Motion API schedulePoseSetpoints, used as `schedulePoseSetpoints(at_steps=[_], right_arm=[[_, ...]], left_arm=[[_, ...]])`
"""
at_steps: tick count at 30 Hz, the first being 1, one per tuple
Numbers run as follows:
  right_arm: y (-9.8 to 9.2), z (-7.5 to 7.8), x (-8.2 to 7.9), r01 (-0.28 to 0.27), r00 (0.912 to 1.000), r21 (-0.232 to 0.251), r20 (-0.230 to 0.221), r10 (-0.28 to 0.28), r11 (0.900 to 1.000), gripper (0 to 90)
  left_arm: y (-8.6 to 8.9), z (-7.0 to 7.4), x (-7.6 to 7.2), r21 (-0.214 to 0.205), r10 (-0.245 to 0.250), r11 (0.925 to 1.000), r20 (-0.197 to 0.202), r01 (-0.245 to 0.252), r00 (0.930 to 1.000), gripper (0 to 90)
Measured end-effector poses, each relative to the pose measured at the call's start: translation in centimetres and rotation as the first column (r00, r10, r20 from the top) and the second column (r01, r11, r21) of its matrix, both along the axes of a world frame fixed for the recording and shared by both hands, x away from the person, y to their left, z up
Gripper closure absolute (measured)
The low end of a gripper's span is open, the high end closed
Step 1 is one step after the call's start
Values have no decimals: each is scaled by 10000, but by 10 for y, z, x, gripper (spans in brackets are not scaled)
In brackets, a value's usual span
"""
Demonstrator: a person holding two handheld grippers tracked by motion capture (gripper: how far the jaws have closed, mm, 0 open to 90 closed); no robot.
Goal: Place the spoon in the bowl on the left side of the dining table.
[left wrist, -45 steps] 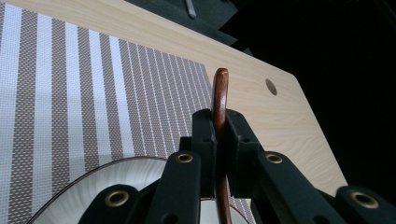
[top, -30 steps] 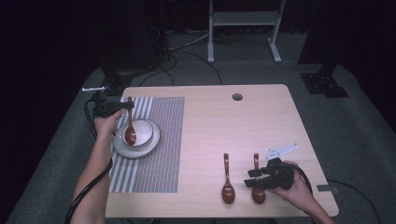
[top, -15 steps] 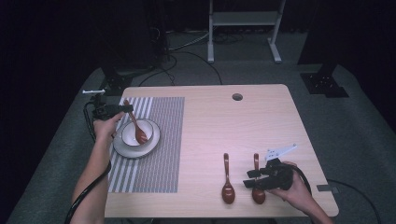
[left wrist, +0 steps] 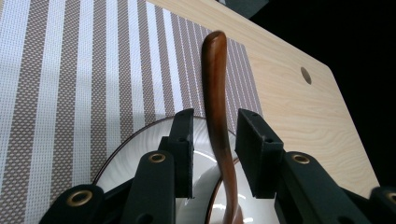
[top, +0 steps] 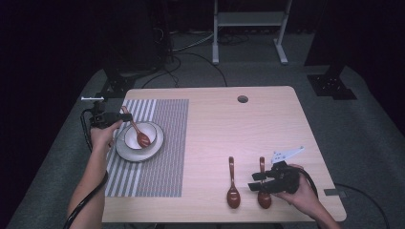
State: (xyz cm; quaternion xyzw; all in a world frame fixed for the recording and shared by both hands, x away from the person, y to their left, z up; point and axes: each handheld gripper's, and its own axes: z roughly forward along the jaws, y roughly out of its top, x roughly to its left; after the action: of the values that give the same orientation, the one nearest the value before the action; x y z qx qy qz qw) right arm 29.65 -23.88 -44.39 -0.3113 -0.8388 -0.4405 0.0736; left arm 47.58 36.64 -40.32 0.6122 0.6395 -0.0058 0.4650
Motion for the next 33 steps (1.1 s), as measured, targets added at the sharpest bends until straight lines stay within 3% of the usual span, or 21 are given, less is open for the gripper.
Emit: schedulePoseSetpoints(at_steps=[16, 33], right_arm=[[-8, 5, 2, 229, 9997, -38, 86, -229, 9997, 457], [-16, 14, 6, 723, 9966, -95, 395, -718, 9973, 411]], left_arm=[[5, 6, -29, 343, -202, 9992, 232, 194, 9995, 631], [-2, 21, -62, 884, -576, 9947, 545, 527, 9968, 505]])
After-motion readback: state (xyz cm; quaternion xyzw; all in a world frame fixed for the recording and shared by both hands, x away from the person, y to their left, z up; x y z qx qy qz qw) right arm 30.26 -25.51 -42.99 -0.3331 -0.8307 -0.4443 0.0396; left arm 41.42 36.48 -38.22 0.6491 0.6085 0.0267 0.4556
